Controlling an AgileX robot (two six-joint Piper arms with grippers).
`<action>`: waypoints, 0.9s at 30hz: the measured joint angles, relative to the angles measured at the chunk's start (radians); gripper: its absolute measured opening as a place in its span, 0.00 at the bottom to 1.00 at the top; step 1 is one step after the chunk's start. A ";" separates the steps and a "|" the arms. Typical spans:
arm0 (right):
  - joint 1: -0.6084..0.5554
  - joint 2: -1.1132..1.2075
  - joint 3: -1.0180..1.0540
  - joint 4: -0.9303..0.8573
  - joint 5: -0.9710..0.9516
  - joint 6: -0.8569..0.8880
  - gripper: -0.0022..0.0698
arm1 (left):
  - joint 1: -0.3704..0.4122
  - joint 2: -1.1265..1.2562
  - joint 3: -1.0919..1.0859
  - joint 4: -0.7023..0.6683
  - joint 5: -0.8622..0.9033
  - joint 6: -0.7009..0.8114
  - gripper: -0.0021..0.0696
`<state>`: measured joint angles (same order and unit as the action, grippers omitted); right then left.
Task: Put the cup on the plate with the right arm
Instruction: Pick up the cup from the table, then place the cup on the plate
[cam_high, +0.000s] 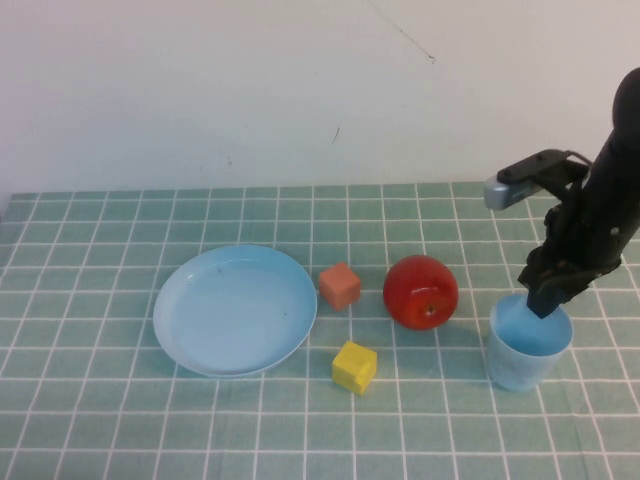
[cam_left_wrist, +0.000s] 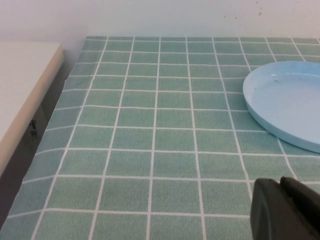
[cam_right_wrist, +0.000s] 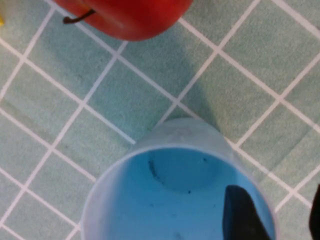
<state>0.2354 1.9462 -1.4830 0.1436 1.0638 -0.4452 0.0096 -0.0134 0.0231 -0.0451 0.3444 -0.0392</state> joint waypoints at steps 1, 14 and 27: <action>0.000 0.015 0.000 0.000 -0.005 0.000 0.43 | 0.000 0.000 0.000 0.000 0.000 0.000 0.03; 0.000 0.077 -0.016 0.046 -0.021 -0.042 0.06 | 0.000 0.000 0.000 0.000 0.000 0.002 0.02; 0.121 -0.006 -0.365 0.164 0.062 -0.069 0.06 | 0.000 0.000 0.000 0.000 0.000 0.002 0.03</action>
<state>0.3565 1.9398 -1.8484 0.3079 1.1257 -0.5144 0.0096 -0.0134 0.0231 -0.0451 0.3444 -0.0374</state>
